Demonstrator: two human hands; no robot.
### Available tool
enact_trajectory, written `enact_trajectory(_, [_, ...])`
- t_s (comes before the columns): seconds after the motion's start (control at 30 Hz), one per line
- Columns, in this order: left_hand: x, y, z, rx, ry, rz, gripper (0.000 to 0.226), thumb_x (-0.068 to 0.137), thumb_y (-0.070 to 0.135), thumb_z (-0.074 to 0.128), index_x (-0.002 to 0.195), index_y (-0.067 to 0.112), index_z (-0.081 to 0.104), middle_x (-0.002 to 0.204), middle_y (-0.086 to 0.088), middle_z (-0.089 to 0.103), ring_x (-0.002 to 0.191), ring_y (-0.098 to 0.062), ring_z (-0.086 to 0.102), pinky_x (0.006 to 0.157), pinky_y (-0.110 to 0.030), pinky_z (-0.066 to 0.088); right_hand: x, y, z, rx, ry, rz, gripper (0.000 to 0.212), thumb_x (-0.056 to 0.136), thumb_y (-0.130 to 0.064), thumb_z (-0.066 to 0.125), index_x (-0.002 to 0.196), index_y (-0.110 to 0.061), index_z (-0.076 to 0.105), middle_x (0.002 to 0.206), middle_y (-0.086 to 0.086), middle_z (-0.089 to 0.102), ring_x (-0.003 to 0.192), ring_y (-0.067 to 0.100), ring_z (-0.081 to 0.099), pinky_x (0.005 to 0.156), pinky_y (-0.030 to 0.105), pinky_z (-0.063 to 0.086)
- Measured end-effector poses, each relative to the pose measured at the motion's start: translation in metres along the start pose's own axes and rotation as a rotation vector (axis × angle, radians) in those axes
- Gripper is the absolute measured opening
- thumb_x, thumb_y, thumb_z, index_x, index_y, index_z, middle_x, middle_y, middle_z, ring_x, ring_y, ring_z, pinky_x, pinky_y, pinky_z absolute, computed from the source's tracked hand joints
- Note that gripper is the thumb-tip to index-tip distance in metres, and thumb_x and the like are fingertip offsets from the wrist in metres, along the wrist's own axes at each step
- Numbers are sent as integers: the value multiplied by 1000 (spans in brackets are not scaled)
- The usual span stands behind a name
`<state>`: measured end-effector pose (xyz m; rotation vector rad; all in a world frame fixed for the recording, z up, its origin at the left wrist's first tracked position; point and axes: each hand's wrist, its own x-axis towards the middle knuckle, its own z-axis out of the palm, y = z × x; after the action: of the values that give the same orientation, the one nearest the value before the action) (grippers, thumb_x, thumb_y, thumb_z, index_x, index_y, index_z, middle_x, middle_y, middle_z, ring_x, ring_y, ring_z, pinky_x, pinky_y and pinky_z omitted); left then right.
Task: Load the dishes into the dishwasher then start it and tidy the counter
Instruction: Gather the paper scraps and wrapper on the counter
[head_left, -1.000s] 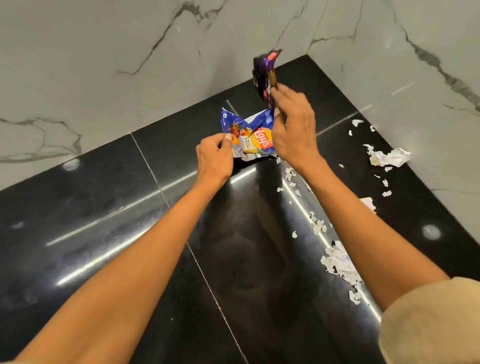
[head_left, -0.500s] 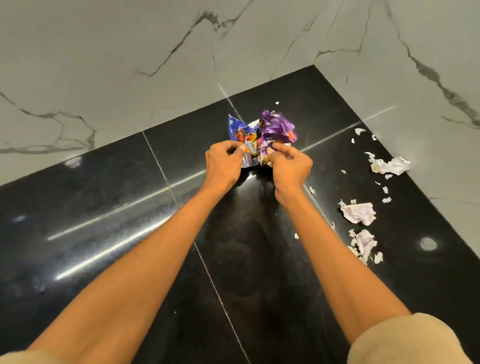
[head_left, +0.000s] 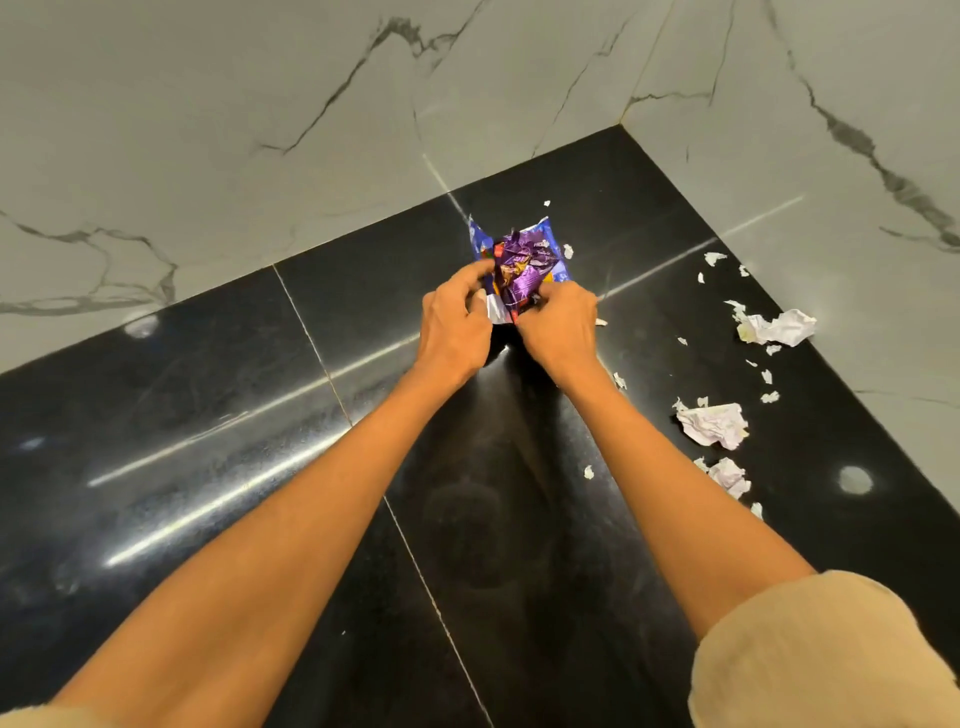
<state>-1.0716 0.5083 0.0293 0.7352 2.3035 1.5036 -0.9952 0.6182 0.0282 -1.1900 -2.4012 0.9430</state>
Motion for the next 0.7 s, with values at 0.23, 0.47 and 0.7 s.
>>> enact_trajectory(0.23, [2,-2,-5,281,-63,218,65,90,5,59,151,18,39,100,-2,64,90,-19,59,77,-39,53,8,0,1,-123,-135,-38,26,68,-12,63,52,-10,43,49,4,43,47,20,36,45,29,26])
enact_trajectory(0.47, [18,-3,-11,608,-179,514,64,92,12,66,149,28,41,118,-8,46,101,-21,48,69,-38,54,18,12,-11,-181,-263,-116,10,69,-3,54,60,-3,52,59,11,48,59,32,46,52,34,35])
enact_trajectory(0.7, [40,-2,-5,817,-301,401,46,101,45,49,142,24,48,115,-6,43,101,-23,43,77,-44,52,8,33,1,46,58,-77,11,71,-6,55,66,-15,60,73,3,58,64,17,53,59,32,45])
